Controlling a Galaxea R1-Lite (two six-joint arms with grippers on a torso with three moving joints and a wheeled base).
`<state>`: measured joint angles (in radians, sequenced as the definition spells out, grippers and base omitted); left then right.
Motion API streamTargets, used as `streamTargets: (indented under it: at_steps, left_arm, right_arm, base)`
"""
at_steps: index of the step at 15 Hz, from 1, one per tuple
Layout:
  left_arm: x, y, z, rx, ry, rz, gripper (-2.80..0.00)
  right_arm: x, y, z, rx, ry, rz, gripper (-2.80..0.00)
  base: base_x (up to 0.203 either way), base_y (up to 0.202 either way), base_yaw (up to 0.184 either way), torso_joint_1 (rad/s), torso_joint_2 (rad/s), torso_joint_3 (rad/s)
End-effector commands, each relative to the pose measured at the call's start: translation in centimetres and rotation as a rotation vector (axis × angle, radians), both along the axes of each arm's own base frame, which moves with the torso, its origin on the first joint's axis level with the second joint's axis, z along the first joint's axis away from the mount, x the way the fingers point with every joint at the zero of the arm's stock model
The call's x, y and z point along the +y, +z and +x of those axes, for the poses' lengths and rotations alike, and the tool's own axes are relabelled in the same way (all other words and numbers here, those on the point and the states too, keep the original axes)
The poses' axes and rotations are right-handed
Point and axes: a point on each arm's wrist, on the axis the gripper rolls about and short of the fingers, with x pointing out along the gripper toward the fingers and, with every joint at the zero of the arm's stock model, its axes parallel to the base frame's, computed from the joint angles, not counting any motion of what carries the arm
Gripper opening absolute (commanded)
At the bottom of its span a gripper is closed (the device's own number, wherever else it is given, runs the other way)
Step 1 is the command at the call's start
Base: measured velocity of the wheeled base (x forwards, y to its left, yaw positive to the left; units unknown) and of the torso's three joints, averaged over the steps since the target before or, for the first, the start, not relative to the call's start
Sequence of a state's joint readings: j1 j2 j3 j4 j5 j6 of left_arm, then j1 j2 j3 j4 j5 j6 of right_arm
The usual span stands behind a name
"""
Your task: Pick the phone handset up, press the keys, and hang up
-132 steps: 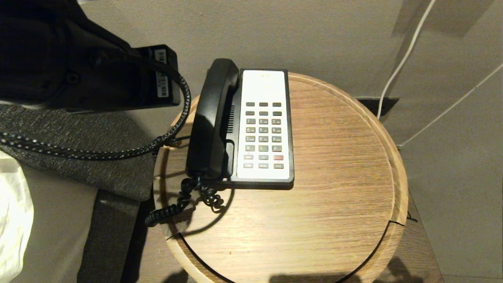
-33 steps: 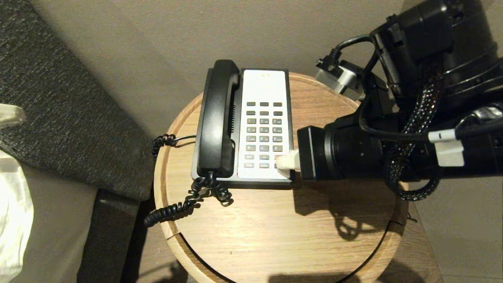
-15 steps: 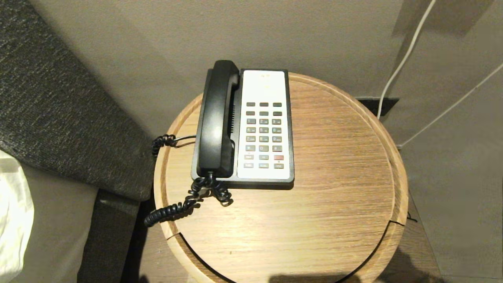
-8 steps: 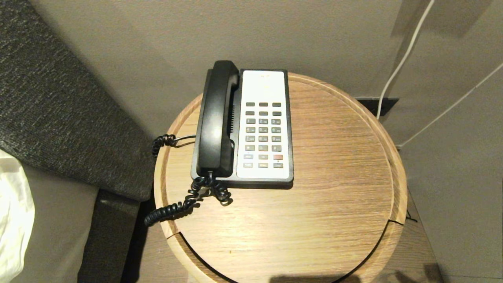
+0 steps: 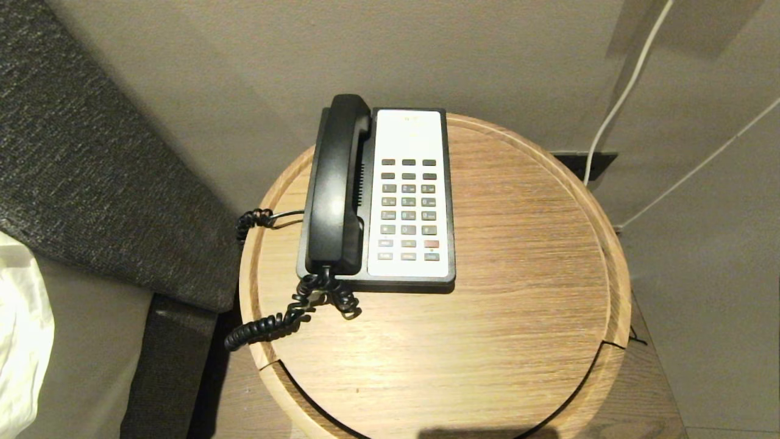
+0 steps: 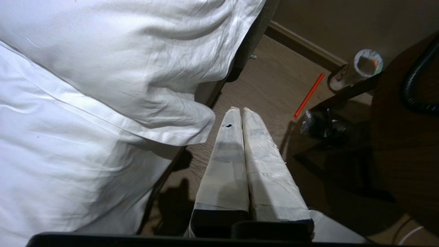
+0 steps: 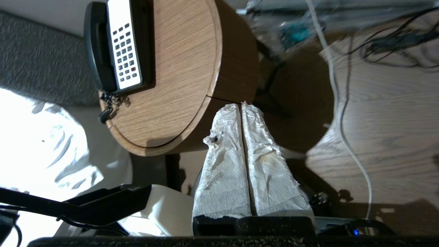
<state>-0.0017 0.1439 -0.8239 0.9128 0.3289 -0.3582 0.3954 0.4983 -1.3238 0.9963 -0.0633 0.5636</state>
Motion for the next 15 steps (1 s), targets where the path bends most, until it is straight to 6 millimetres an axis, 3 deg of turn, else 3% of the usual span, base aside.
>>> streamTargets:
  at_steps: [1, 3, 6, 8, 12, 15]
  left_arm:
    - [0.0, -2.0, -0.7, -0.012, -0.011, 0.052, -2.80]
    - [0.0, -2.6, -0.7, -0.008, -0.018, 0.056, -2.80]
    - [-0.1, -3.1, -0.5, 0.000, -0.042, 0.057, -2.80]
    - [-0.3, -3.4, -0.2, 0.013, -0.129, 0.047, -2.80]
    - [-0.5, -5.8, 2.8, 0.001, -0.248, 0.100, -2.80]
    - [-0.5, -9.0, 6.5, -0.040, -0.263, 0.163, -2.80]
  right_arm:
    - [0.7, -1.0, -2.3, -0.038, -0.061, 0.011, -2.80]
    - [2.0, -2.0, -4.0, -0.045, -0.086, 0.018, -2.80]
    - [4.2, -5.1, -7.1, -0.067, -0.058, -0.006, -2.80]
    - [4.7, -7.6, -7.3, -0.059, -0.046, -0.058, -2.80]
    - [4.7, -11.7, -5.1, -0.038, -0.043, -0.139, -2.80]
    - [4.5, -14.2, -0.5, -0.129, -0.065, -0.246, -2.80]
  base:
    - [0.000, 0.000, 0.000, 0.000, 0.00, 0.000]
    - [0.000, 0.000, 0.000, 0.000, 0.00, 0.000]
    - [0.000, 0.000, 0.000, 0.000, 0.00, 0.000]
    - [0.000, 0.000, 0.000, 0.000, 0.00, 0.000]
    - [0.000, 0.000, 0.000, 0.000, 0.00, 0.000]
    - [0.000, 0.000, 0.000, 0.000, 0.00, 0.000]
